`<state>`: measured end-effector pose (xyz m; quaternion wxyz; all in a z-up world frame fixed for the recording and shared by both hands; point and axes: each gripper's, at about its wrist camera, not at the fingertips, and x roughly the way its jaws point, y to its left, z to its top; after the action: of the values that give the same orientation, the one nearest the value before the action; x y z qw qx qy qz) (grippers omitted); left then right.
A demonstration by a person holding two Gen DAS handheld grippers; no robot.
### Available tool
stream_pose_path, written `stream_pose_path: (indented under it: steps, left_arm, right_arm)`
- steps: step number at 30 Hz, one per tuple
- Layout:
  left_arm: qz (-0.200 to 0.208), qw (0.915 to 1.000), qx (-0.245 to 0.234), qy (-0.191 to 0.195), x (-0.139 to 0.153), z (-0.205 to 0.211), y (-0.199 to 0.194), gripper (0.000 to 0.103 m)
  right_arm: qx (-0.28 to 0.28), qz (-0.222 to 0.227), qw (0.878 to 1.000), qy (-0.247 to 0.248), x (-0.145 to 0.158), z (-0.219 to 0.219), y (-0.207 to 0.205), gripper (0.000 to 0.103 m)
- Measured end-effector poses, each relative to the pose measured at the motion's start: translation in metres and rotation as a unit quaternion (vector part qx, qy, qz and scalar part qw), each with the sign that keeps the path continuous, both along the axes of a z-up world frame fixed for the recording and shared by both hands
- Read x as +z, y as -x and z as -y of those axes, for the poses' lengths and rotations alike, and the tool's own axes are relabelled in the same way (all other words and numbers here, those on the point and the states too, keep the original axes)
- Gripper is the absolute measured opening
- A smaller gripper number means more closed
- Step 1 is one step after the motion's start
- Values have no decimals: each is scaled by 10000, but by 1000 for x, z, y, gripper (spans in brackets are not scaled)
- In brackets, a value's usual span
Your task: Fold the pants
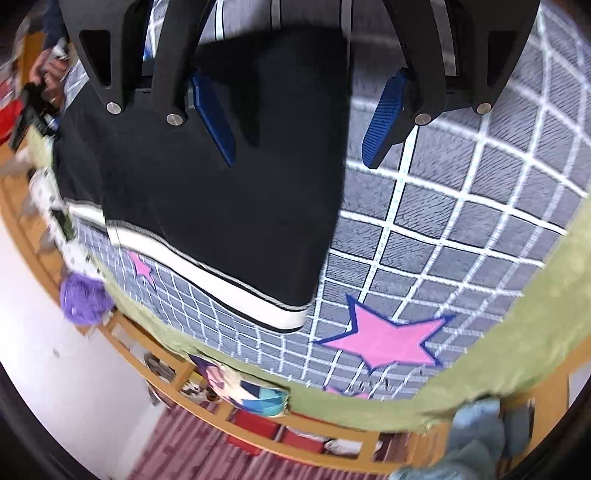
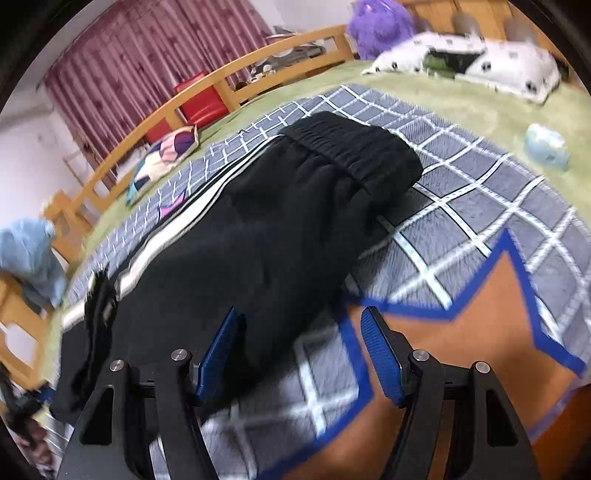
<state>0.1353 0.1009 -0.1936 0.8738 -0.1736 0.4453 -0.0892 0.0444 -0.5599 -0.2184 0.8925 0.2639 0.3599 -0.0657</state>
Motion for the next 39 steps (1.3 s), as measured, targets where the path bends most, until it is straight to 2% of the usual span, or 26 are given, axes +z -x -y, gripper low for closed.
stream_pose_path:
  steps: [2,5,8,11,12,13,14,15,16,17,20,22,25,29,31,33,35,36,37,38,39]
  left_arm:
    - [-141,9992,9,378,-9,-8,-14,69]
    - [-145,9984,-271,473,-16,-7,-31,69]
    - [-138,9958,-586,683,-18,-2,-47,68]
    - [-159,9937,-656,890,-21,1,-59,67]
    - [-176,9931,-723,907,-21,3,-63,62]
    - [-196,9930,-766,878,-21,3,-64,43]
    - [-202,9933,-764,838,-21,3,-65,32]
    - [-243,9933,-699,890,-21,-1,-67,17]
    - [-287,9919,-683,1027,-20,-4,-67,12]
    - [-267,9912,-607,1144,-14,-7,-67,11]
    - [97,9923,-621,1072,16,-7,-61,10]
    - [338,9933,-677,873,42,-6,-56,10]
    - [499,9926,-713,851,71,-20,-48,10]
    - [854,9955,-263,316,99,-70,-24,10]
    - [719,9970,130,265,96,-112,-13,10]
    - [407,9984,404,-10,80,-136,-6,12]
    - [1,9988,457,-201,51,-145,-2,14]
    - [-203,9979,494,-360,36,-145,-1,18]
    - [-339,9962,576,-562,27,-143,1,31]
    - [-498,9916,733,-944,13,-141,4,36]
    - [-548,9897,773,-1070,6,-140,7,42]
  right_arm:
    - [25,63,10000,31,0,5,-12,68]
    - [55,52,10000,-56,-1,7,-35,68]
    - [-50,85,9987,-498,-2,14,-55,70]
    - [-197,98,9966,-791,-6,20,-68,70]
    - [-248,56,9967,-771,-6,19,-71,65]
    - [-347,-59,9974,-621,-4,17,-74,43]
    - [-449,-170,9979,-446,-2,15,-74,30]
    - [-422,-188,9983,-368,2,12,-75,25]
    - [-393,-151,9986,-307,8,8,-74,19]
    - [-409,-92,9990,-155,18,2,-71,17]
    - [-324,140,9982,482,63,-29,-71,15]
    - [-242,382,9980,450,91,-44,-74,14]
    - [-94,799,9958,444,134,-67,-73,14]
    - [469,1298,9901,235,161,-101,-61,14]
    - [882,1279,9878,136,150,-123,-58,15]
    - [1197,1061,9870,165,128,-138,-60,18]
    - [1510,490,9872,135,86,-153,-68,23]
    - [1481,104,9888,121,60,-156,-71,25]
    - [1403,-89,9900,148,46,-154,-73,30]
    - [1259,-391,9910,215,25,-152,-71,32]
    - [1239,-532,9908,137,11,-149,-66,31]
